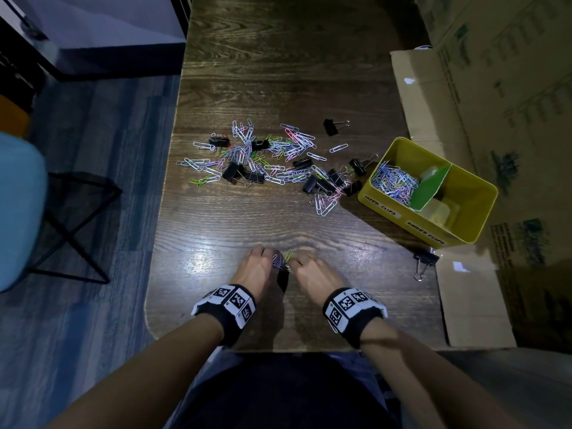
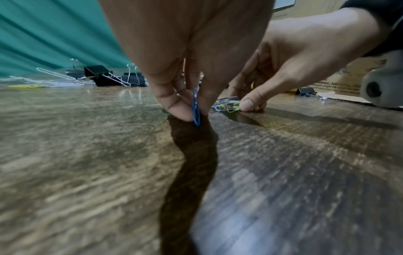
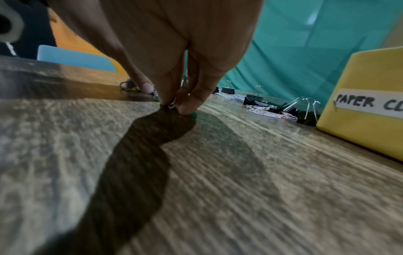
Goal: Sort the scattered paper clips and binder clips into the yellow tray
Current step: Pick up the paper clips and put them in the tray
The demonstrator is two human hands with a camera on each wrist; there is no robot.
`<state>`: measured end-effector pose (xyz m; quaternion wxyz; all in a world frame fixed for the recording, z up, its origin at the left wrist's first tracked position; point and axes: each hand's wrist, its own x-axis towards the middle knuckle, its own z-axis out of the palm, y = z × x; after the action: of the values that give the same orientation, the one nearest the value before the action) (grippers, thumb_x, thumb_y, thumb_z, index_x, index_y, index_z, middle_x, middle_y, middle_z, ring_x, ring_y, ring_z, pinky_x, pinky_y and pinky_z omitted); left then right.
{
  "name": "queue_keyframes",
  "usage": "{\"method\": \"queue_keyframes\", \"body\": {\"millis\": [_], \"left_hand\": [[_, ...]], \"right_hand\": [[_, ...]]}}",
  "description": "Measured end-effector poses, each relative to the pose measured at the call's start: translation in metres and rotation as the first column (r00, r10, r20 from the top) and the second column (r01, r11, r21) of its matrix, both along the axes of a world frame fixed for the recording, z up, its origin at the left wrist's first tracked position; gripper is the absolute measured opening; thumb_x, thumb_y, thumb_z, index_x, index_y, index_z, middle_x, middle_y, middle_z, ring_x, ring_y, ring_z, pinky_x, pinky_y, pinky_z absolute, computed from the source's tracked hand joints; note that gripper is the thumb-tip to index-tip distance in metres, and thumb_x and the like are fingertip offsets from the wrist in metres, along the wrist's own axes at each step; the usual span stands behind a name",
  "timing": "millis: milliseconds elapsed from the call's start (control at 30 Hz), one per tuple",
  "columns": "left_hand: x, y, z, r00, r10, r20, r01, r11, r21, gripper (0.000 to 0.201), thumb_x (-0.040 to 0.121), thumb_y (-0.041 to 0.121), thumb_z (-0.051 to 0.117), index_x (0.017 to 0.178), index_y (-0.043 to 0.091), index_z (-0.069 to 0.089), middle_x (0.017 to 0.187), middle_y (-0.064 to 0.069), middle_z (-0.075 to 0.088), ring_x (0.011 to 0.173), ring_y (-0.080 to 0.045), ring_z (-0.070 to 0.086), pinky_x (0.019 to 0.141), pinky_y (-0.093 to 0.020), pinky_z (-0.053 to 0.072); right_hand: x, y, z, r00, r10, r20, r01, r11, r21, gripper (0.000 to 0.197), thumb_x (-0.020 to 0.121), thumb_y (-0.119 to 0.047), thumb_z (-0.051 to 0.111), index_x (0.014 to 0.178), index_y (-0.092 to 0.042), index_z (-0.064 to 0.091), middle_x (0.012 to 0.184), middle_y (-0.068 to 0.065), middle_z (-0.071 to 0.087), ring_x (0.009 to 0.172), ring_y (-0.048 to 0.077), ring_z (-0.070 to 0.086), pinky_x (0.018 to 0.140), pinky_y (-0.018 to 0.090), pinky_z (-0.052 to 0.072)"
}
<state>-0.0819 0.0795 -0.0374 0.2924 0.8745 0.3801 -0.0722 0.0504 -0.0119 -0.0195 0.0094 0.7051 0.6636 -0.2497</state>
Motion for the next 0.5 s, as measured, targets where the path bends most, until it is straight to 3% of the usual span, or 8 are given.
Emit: {"method": "queue_keyframes", "body": {"millis": [133,233,367,500], "left_hand": [[-0.002,-0.002,-0.004,1.0,0.009,-0.018,-0.009,1.0,0.022,0.035,0.082,-0.004,0.056,0.114,0.007,0.055,0.11,-0.014,0.053,0.101,-0.031,0.054,0.086,-0.036,0.048],[-0.003,0.0,-0.001,1.0,0.02,0.0,-0.02,0.999,0.025,0.027,0.083,-0.004,0.051,0.108,0.006,0.053,0.108,-0.014,0.053,0.098,-0.033,0.054,0.082,-0.037,0.044],[-0.008,0.012,0.004,0.998,0.043,0.044,-0.042,0.999,-0.025,0.022,0.088,0.002,0.046,0.109,0.006,0.055,0.107,-0.014,0.058,0.098,-0.033,0.055,0.084,-0.035,0.041],[-0.013,0.023,0.004,0.995,0.068,0.066,-0.06,0.991,-0.117,0.013,0.089,0.011,0.052,0.101,0.013,0.058,0.097,-0.009,0.062,0.088,-0.027,0.058,0.078,-0.03,0.043]], "right_hand": [[-0.001,-0.005,-0.004,0.999,0.039,0.027,-0.04,0.999,0.035,0.032,0.084,0.003,0.048,0.114,0.0,0.058,0.113,0.017,0.059,0.107,0.034,0.057,0.088,0.041,0.051],[0.001,-0.009,-0.007,1.0,0.023,0.0,-0.023,0.998,0.056,0.037,0.083,0.003,0.049,0.119,0.0,0.056,0.116,0.018,0.059,0.112,0.035,0.055,0.095,0.039,0.045],[0.006,-0.014,-0.01,0.98,-0.145,-0.139,0.152,0.988,0.041,0.037,0.089,0.001,0.049,0.125,-0.006,0.052,0.13,0.014,0.052,0.12,0.031,0.049,0.1,0.034,0.038],[0.017,-0.022,-0.006,0.879,-0.335,-0.341,0.355,0.935,-0.003,0.02,0.095,-0.012,0.048,0.109,-0.004,0.06,0.112,0.013,0.058,0.102,0.03,0.055,0.089,0.032,0.041]]}}
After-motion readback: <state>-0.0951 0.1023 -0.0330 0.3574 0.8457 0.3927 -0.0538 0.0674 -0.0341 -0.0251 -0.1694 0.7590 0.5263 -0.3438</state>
